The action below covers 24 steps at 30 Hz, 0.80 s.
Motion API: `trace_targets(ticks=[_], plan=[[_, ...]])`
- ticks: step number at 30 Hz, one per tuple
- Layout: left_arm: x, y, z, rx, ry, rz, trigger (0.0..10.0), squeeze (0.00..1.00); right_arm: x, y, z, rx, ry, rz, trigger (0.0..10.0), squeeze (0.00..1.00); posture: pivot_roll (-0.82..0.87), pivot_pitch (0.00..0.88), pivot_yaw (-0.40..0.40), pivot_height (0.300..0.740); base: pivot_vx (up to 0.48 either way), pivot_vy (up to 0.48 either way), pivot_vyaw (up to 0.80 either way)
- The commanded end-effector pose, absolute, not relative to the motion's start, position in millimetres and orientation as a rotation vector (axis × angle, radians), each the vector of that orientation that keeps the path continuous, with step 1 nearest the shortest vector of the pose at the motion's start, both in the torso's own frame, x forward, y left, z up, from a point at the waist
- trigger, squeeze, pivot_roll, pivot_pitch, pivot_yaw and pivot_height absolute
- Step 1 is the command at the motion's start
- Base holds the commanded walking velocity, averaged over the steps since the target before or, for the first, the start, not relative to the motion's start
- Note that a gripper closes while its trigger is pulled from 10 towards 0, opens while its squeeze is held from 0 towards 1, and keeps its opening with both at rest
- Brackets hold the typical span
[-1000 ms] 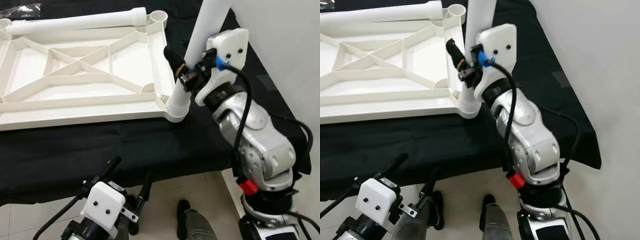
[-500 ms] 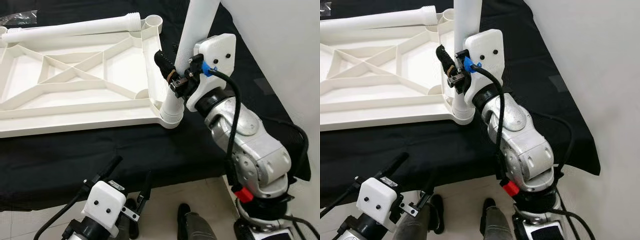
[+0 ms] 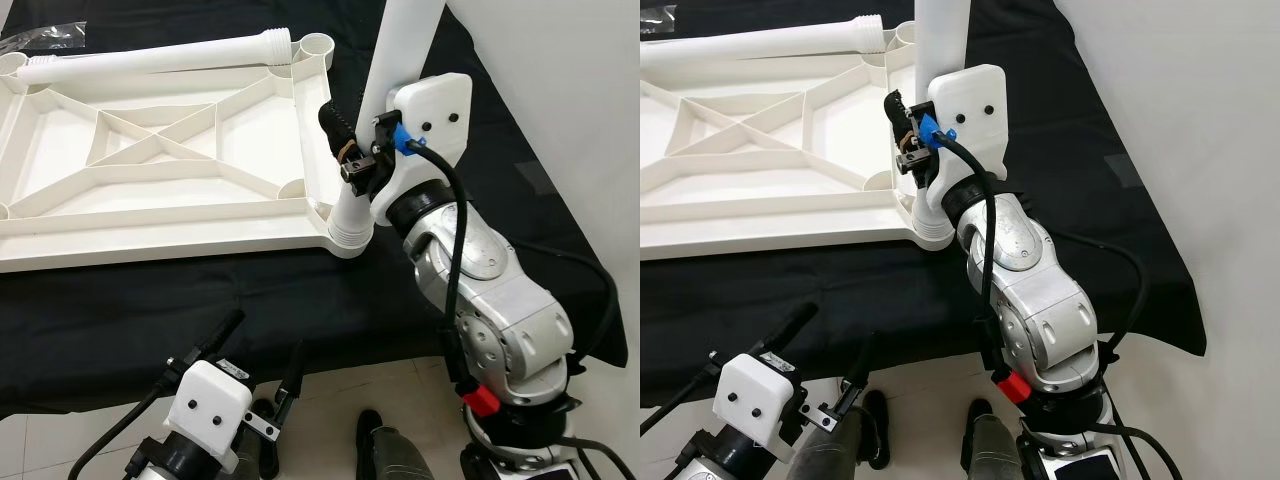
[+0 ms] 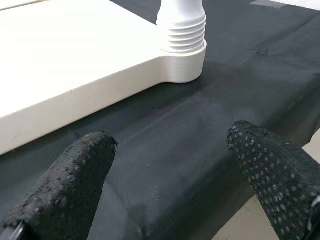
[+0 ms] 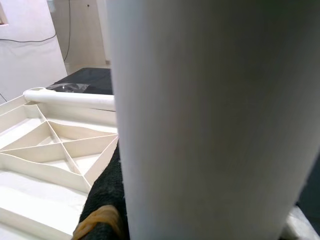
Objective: Building children table
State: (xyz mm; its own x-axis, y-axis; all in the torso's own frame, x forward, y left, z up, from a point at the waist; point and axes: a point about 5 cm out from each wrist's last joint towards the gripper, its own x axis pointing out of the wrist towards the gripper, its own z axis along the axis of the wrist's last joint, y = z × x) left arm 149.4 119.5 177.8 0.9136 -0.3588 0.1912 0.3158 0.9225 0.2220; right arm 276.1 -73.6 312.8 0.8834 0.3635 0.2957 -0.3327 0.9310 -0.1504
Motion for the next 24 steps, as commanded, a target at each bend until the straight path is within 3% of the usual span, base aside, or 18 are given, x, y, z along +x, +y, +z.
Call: trace_targets(ticks=[1,6,9,14,17,22,24], plan=[[151.0,125.9,173.6,0.191,-0.196,-0.311,10.0,0.00,294.1,-87.2,267.1,-0.151,-0.050,0.249,10.0,0.00,0.02,0.367,-0.028,0.740,0.000,0.000,0.00],[162.3,146.1,184.7,0.231,-0.232,-0.199,10.0,0.00,296.8,-85.8,267.1,-0.150,-0.052,0.247,10.0,0.00,0.03,0.354,-0.034,0.740,0.000,0.000,0.00],[180.7,181.9,216.1,0.274,-0.344,-0.041,10.0,0.00,298.7,-84.9,267.5,-0.148,-0.058,0.250,10.0,0.00,0.03,0.343,-0.034,0.740,0.000,0.000,0.00],[191.0,203.5,244.8,0.288,-0.446,0.050,10.0,0.00,299.2,-84.4,267.8,-0.145,-0.062,0.254,10.0,0.00,0.04,0.337,-0.035,0.740,0.000,0.000,0.00],[203.8,225.0,283.8,0.258,-0.574,0.112,10.0,0.00,300.1,-83.2,267.8,-0.140,-0.068,0.256,10.0,0.00,0.04,0.319,-0.030,0.740,0.000,0.000,0.00],[220.1,228.8,326.9,0.128,-0.694,-0.011,10.0,0.00,301.0,-81.1,268.9,-0.134,-0.079,0.260,10.0,0.00,0.04,0.308,-0.023,0.740,0.000,0.000,0.00],[232.5,216.6,361.9,-0.063,-0.762,-0.254,10.0,0.00,301.5,-78.9,269.4,-0.128,-0.085,0.267,10.0,0.00,0.04,0.301,-0.020,0.740,0.000,0.000,0.00]])
